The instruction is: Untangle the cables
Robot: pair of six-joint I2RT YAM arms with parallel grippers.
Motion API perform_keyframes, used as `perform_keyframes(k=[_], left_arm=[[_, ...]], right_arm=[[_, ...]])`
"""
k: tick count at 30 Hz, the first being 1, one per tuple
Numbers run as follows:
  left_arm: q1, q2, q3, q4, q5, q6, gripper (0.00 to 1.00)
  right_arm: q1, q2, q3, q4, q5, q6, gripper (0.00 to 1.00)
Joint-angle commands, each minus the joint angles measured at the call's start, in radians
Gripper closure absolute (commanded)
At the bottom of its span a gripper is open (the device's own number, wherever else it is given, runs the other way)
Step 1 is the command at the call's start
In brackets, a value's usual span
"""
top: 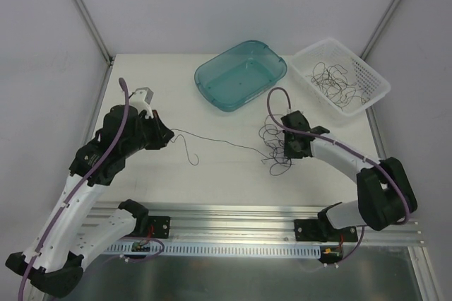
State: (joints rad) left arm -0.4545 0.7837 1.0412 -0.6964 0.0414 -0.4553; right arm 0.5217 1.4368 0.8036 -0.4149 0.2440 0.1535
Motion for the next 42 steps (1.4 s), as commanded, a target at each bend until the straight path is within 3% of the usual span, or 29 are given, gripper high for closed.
perform_keyframes(k=[1,8,15,23,27,29,32,35,39,42], left_arm=[[0.023,-0.014,0.075,-0.058,-0.081,0.032,1.0],[0.046,0.0,0.196,-0.121,-0.162,0.036,1.0],[0.059,0.035,0.382,-0.247,-0.406,0.081,1.0],[0.1,0.071,0.376,-0.296,-0.642,0.125,1.0],[0.148,0.097,0.379,-0.302,-0.692,0.132,1.0],[0.158,0.12,0.373,-0.301,-0.634,0.118,1.0],[0.157,0.13,0.359,-0.259,-0.511,0.087,1.0],[0.157,0.143,0.356,-0.184,-0.356,0.09,1.0],[0.158,0.164,0.411,-0.074,-0.235,0.119,1.0],[0.157,0.21,0.495,-0.037,-0.201,0.13,1.0]], right_arm=[[-0.084,-0.101,-0.026,-0.076,-0.022,-0.008,0.91],[-0.172,-0.164,-0.056,-0.108,-0.052,0.0,0.91],[-0.247,-0.171,-0.089,-0.091,-0.101,0.015,0.9],[-0.287,-0.202,-0.076,-0.107,-0.124,-0.003,0.88],[-0.311,-0.196,-0.086,-0.099,-0.166,-0.006,0.85],[-0.31,-0.208,-0.087,-0.09,-0.202,-0.014,0.84],[-0.305,-0.226,-0.072,-0.087,-0.286,-0.032,0.78],[-0.295,-0.263,-0.046,-0.104,-0.311,-0.049,0.66],[-0.281,-0.335,-0.008,-0.125,-0.365,-0.092,0.34],[-0.272,-0.403,0.026,-0.156,-0.385,-0.124,0.19]])
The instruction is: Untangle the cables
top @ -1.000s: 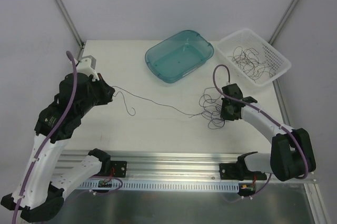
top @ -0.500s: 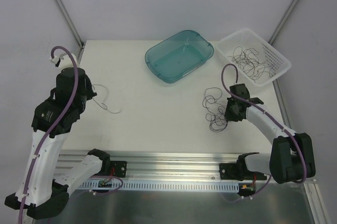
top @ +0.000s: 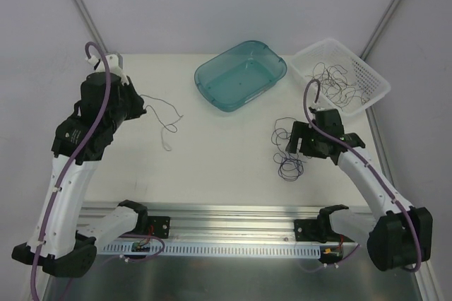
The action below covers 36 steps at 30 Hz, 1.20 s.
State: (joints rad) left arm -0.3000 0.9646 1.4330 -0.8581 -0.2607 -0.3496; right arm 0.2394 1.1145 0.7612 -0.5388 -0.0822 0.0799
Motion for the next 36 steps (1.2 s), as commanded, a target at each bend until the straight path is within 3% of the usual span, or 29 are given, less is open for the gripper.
perform_keyframes(k=[1,6,15,26,36], left_arm=[[0.002,0.06,0.125,0.146,0.112,0.026,1.0],[0.004,0.138,0.22,0.281,0.147,0.028,1.0],[0.002,0.347,0.346,0.53,0.34,-0.032,1.0],[0.002,0.666,0.653,0.639,0.405,-0.037,1.0],[0.002,0.854,0.656,0.688,0.483,-0.103,1.0]], right_arm=[[0.011,-0.103,0.082,-0.049,-0.062,-0.054,0.17],[0.015,-0.251,0.101,-0.076,-0.082,-0.071,0.01],[0.015,-0.447,0.115,-0.115,-0.181,-0.058,0.03],[0.02,-0.458,0.121,-0.168,-0.246,-0.072,0.03],[0.02,-0.426,0.107,-0.15,-0.229,-0.072,0.03]])
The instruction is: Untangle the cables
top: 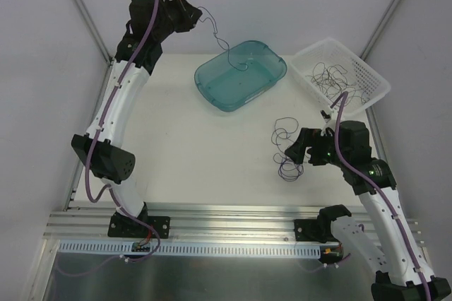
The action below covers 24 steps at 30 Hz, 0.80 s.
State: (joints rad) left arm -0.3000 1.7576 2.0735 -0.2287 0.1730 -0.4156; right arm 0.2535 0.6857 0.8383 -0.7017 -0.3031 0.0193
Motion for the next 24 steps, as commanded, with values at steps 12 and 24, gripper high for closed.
perform_keyframes(k=[12,24], left_arm=[[-0.033,0.356,0.06,0.141,0.152,0.052,0.66],[-0.108,0.024,-0.349,0.14,0.14,0.097,0.04]], right_arm=[[0.006,0.02,-0.013,0.005,0.027,-0.013,0.03],[0.007,0.084,-0.065,0.005,0.159,0.016,0.03]])
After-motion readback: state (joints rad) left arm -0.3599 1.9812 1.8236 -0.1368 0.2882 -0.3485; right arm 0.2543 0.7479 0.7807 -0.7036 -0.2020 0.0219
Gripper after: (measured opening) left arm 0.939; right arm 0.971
